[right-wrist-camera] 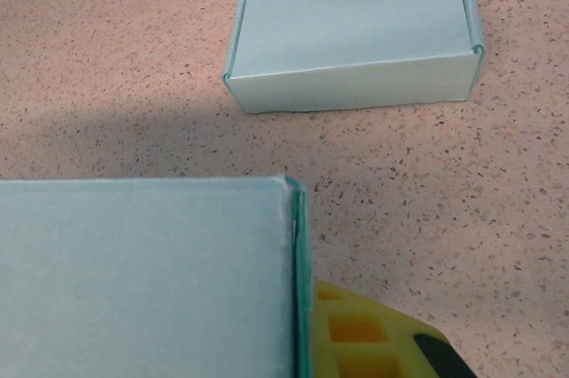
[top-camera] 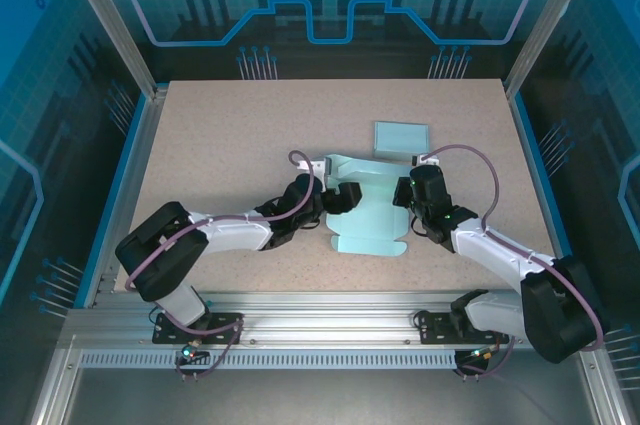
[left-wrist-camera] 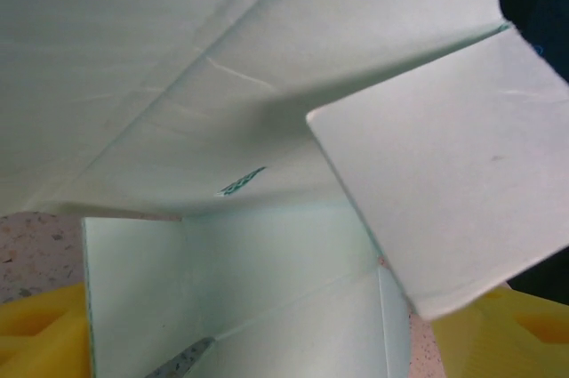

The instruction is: Fold the paper box

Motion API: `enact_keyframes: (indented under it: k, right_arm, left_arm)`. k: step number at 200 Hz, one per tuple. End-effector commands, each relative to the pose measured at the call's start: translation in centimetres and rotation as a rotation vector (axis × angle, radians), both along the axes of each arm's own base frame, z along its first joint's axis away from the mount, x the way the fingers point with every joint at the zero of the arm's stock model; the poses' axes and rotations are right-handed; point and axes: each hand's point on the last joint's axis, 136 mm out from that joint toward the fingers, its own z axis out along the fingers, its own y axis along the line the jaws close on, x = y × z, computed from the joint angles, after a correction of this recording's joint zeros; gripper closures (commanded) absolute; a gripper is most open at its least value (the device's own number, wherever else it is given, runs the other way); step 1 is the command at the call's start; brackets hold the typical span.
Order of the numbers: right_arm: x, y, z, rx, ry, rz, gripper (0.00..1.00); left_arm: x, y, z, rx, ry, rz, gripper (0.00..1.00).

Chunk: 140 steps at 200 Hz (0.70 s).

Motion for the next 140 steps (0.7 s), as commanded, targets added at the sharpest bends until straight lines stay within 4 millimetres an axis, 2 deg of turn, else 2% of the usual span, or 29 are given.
enact_keyframes:
  k: [1, 39, 67, 101, 122, 140]
  right_arm:
    - [-0.2, 0.1, -0.2, -0.001, 0.004, 0.001, 1.0]
    - [0.0, 0.3, -0.2, 0.003, 0.006, 0.006, 1.0]
    - [0.0, 0.5, -0.3, 0.005, 0.01, 0.009, 1.0]
    - [-0.2, 0.6, -0.4, 0.002, 0.013, 0.013, 1.0]
    - [-0.3, 0.3, -0.3, -0.01, 0.016, -0.001, 1.0]
    - [-0.3, 0.1, -0.3, -0.02, 0.016, -0.006, 1.0]
  left_arm:
    - [0.5, -1.3, 2.3, -0.02, -0.077, -0.049, 0.2]
    - [0.3, -3.2, 2.3, -0.048, -0.088, -0.124, 0.26]
    - [0.4, -4.3, 1.6, -0.07, -0.067, -0.148, 0.28]
    - [0.6, -4.1, 0.6, -0.055, -0.064, -0.14, 0.27]
    - [-0.1, -3.4, 1.9, -0.064, -0.119, -0.154, 0.26]
    - [-1.5, -2.6, 3.2, -0.068, -0.174, -0.189, 0.23]
